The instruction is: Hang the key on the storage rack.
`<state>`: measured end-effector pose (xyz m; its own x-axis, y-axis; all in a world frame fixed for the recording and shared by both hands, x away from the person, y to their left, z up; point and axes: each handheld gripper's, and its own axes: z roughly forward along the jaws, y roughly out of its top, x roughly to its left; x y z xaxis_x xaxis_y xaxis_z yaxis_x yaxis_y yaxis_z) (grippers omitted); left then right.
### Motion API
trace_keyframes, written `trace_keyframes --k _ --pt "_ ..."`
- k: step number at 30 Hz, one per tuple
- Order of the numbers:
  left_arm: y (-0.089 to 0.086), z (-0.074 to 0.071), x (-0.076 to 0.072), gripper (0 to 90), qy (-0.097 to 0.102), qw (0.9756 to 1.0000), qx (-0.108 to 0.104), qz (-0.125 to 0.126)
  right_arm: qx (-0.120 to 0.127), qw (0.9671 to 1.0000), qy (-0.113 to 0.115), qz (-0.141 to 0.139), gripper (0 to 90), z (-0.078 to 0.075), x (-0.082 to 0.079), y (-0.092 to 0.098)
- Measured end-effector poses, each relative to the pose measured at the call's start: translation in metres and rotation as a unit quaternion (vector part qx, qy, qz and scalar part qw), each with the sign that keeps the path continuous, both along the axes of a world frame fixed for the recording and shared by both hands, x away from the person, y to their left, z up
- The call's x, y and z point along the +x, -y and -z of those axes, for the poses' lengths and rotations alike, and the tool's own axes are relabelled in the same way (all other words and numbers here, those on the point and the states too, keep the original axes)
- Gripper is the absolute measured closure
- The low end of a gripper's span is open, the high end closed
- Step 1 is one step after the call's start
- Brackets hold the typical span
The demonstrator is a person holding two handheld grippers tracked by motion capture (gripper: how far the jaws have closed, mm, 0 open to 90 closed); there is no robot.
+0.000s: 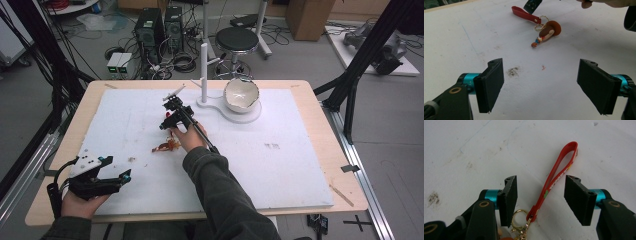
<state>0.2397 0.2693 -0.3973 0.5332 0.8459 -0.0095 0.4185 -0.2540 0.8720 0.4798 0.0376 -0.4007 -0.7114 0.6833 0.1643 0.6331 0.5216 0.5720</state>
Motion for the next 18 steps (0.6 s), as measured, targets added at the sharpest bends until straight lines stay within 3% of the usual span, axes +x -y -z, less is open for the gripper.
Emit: trace_keyframes --k 18 --pt "-0.0008 -0.0004 0.0 22.0 0.0 1.0 0.002 0.0 -0.024 0.9994 -0.022 0.008 59.2 0.0105 0.0006 -0.0035"
